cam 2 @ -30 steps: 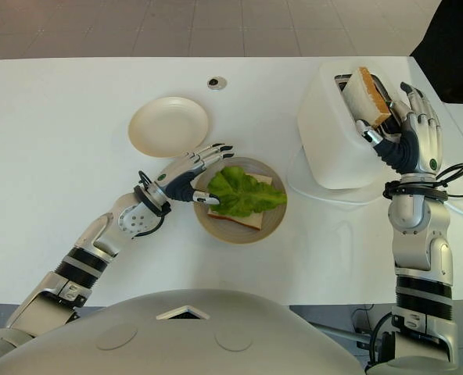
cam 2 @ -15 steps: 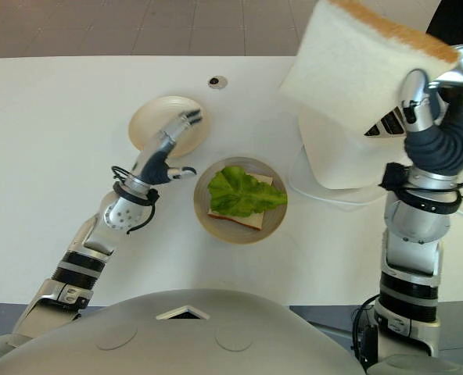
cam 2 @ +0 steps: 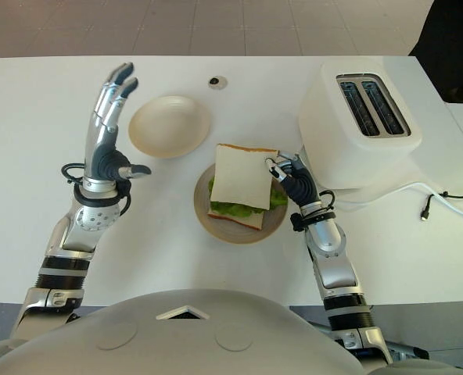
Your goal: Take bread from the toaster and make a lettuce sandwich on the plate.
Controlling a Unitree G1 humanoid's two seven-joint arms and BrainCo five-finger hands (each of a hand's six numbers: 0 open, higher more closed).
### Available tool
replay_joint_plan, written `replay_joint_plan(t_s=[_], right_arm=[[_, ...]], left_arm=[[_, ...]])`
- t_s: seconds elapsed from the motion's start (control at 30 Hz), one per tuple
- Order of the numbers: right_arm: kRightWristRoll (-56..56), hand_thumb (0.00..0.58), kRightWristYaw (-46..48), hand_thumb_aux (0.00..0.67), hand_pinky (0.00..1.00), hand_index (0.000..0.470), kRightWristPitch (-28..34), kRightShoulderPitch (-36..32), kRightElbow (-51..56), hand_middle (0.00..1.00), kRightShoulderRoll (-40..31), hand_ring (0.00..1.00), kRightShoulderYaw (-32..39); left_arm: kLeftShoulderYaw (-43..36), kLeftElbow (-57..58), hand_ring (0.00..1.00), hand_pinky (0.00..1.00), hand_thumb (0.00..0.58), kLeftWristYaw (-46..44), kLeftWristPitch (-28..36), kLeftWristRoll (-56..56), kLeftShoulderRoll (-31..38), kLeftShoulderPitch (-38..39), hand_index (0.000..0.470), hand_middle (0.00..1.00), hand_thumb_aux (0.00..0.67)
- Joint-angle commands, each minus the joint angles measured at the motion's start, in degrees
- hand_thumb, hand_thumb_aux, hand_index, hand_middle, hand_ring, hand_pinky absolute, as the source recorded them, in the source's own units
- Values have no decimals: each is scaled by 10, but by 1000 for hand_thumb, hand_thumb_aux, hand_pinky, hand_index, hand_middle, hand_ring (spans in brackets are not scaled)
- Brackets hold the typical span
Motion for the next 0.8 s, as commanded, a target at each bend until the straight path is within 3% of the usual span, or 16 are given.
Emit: replay_joint_plan(t_s=[0.03,0.07,0.17,0.2,0.27,0.33,0.37,0.47,0.5,0.53,0.57,0.6,0.7,0.77,0.8], right_arm=[[-37,580,1,670,1000,470,22,27,-3,1000,-6,1000,4],[-47,580,-3,670,1000,470,25,33,-10,1000,-8,1000,2],[-82,580,-12,670,1000,470,30,40,-16,1000,-17,1000,-4],[-100,580,-17,670,1000,470,30,40,-14,1000,-22,1000,-3],[-133,580,-27,670,1000,470,28,37,-9,1000,-30,1000,-2],[-155,580,-38,670,1000,470,24,33,1,1000,-35,1000,-1],[-161,580,-41,670,1000,470,24,30,4,1000,-36,1000,-2],[-178,580,-46,670,1000,470,19,21,6,1000,-38,1000,-1],[-187,557,-59,536,639,376,12,16,5,639,-40,639,-9],[-200,241,-81,158,0,111,7,10,-2,0,-44,0,-26],[-214,0,-109,0,0,0,-3,3,-9,0,-49,0,-47],[-238,0,-154,0,0,0,-17,-2,-15,0,-55,0,-76],[-259,0,-218,0,0,0,-76,9,-32,0,-57,0,-113],[-238,0,-213,0,0,0,-114,21,-38,0,-60,0,-113],[-220,0,-199,0,0,0,-129,24,-37,0,-64,0,-110]], left_arm=[[-55,-13,0,0,152,-52,-47,62,38,-9,66,0,95],[-77,-6,0,0,241,-72,-56,74,45,-15,111,0,158],[-143,16,0,0,265,-142,-66,105,64,-20,123,0,176],[-171,30,0,0,387,-176,-63,113,68,-21,199,0,284],[-214,57,0,0,503,-228,-58,121,74,-25,299,0,426],[-245,105,0,0,531,-271,-46,129,79,-34,334,0,476],[-257,127,0,0,566,-294,-39,124,82,-35,398,0,568],[-273,156,0,0,578,-326,-23,103,96,-31,446,0,636],[-273,149,0,0,578,-339,-21,81,102,-25,446,0,636],[-273,140,0,0,575,-352,-20,55,109,-18,428,0,610],[-273,136,0,0,571,-362,-20,35,114,-14,411,0,586],[-272,139,0,0,559,-365,-19,29,118,-14,380,0,541],[-268,152,0,0,550,-350,-17,30,113,-27,363,0,518],[-260,158,0,0,520,-317,-17,40,97,-46,319,0,455],[-252,158,0,0,478,-294,-20,43,87,-56,273,0,389]])
